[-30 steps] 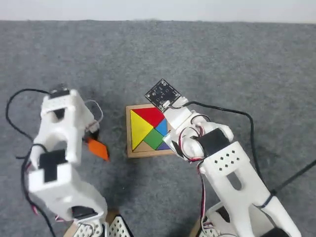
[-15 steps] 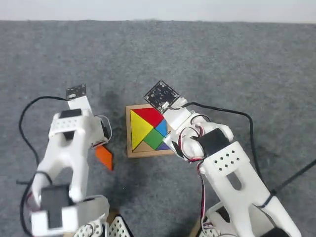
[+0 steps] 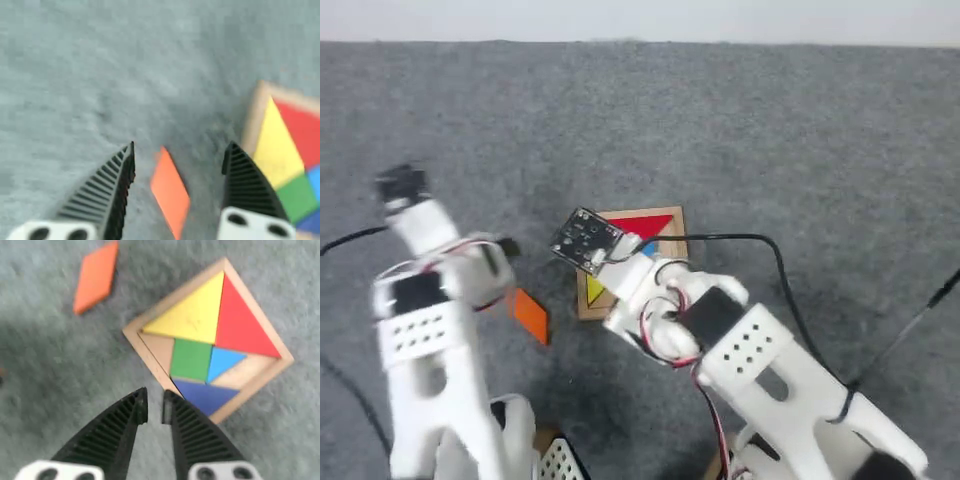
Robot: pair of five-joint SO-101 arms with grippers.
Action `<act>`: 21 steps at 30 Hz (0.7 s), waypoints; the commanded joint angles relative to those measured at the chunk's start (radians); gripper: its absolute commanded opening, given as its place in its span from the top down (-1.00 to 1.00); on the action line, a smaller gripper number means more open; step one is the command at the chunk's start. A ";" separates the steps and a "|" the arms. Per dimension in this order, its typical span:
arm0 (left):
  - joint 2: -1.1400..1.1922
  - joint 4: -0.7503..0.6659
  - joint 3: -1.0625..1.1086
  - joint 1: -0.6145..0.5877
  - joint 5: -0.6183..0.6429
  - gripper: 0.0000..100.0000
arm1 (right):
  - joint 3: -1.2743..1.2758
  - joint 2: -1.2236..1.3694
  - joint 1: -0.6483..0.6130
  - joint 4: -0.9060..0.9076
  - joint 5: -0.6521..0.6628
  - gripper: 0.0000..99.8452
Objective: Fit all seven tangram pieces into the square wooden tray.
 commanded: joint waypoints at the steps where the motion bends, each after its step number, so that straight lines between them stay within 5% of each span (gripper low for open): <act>1: -0.087 0.014 -0.116 -0.157 -0.032 0.44 | -0.017 0.124 -0.076 -0.130 -0.092 0.83; 6: -0.089 0.015 -0.226 -0.282 -0.054 0.45 | -0.107 0.335 -0.185 -0.226 -0.204 0.82; 21: -0.089 0.031 -0.366 -0.413 -0.081 0.45 | -0.562 0.814 -0.277 -0.223 -0.201 0.65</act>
